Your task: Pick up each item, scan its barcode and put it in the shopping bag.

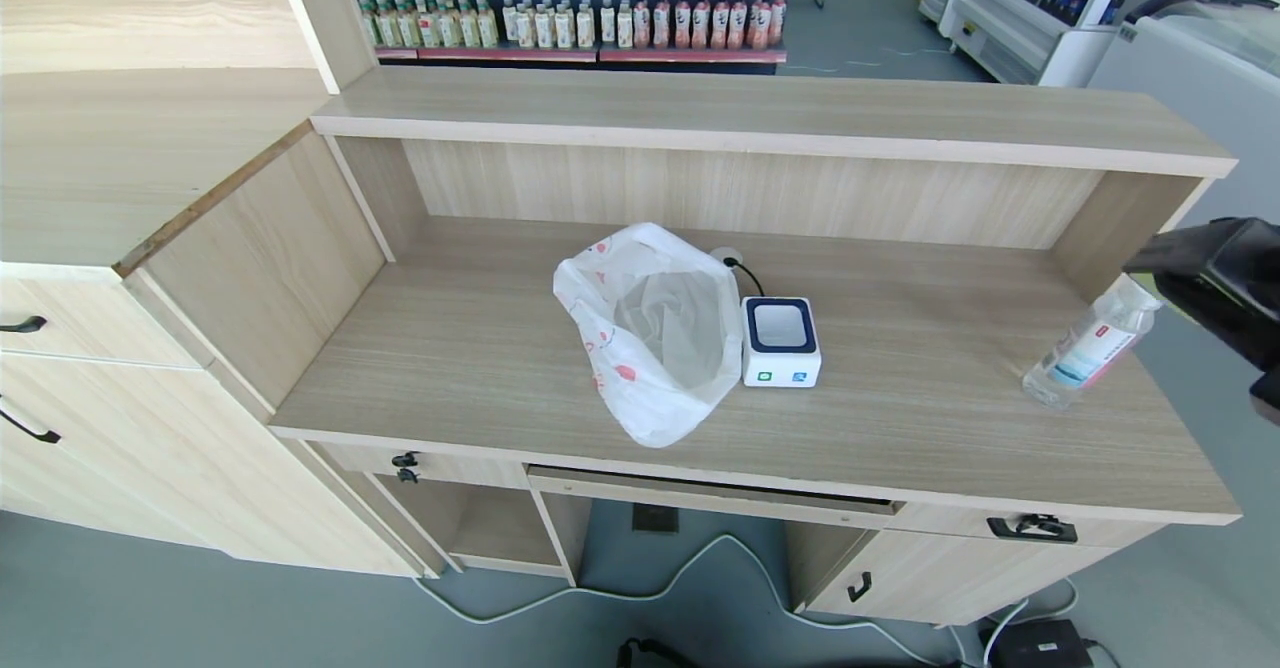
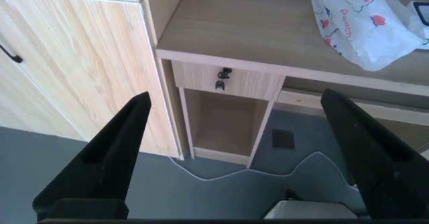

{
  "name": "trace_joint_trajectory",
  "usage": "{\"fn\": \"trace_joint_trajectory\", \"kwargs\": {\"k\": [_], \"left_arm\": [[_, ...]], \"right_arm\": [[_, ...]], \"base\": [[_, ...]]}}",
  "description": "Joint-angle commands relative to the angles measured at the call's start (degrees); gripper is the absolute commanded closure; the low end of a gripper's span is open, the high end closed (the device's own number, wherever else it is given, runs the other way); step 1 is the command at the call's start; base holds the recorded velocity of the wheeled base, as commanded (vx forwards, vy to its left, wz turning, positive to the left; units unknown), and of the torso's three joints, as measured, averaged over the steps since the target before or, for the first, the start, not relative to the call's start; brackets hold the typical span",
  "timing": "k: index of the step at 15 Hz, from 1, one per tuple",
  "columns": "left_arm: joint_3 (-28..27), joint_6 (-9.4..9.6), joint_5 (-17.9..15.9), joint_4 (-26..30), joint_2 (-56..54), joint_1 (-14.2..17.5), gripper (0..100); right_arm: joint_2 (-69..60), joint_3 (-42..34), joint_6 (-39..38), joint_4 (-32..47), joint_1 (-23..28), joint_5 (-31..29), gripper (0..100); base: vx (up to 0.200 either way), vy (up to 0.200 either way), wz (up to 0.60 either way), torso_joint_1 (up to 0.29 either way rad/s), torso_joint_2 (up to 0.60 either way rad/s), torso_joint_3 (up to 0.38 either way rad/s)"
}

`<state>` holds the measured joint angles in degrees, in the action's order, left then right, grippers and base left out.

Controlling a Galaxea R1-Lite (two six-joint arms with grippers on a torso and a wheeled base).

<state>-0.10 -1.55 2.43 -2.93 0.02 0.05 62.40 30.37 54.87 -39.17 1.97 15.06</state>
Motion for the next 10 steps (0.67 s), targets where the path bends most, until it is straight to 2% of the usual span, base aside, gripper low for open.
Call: {"fn": "trace_joint_trajectory", "kwargs": {"k": [1,6,7,8,10], "left_arm": [[0.01,-0.03,0.04,-0.06,-0.02,0.04,0],[0.01,-0.03,0.04,0.03,-0.02,0.04,0],[0.01,-0.03,0.04,-0.06,-0.02,0.04,0],[0.01,-0.03,0.04,-0.06,-0.02,0.04,0],[0.01,-0.03,0.04,0.03,-0.02,0.04,0]], "right_arm": [[-2.64,-2.86,-6.97,0.5,7.43,-1.61,100],[-0.97,-2.33,-14.7,-0.29,6.9,-1.08,100],[-0.7,-2.15,-15.06,-1.35,6.29,-0.99,100],[0.97,-1.89,-15.67,-5.74,4.7,-1.26,100],[5.8,1.89,-18.4,-6.53,4.53,-1.96,100]], "base": [[0.0,0.0,0.0,0.0,0.0,0.0],[0.0,0.0,0.0,0.0,0.0,0.0],[0.0,0.0,0.6,0.002,0.0,-0.002],[0.0,0.0,0.6,0.002,0.01,-0.002],[0.0,0.0,0.6,0.002,0.0,-0.005]]}}
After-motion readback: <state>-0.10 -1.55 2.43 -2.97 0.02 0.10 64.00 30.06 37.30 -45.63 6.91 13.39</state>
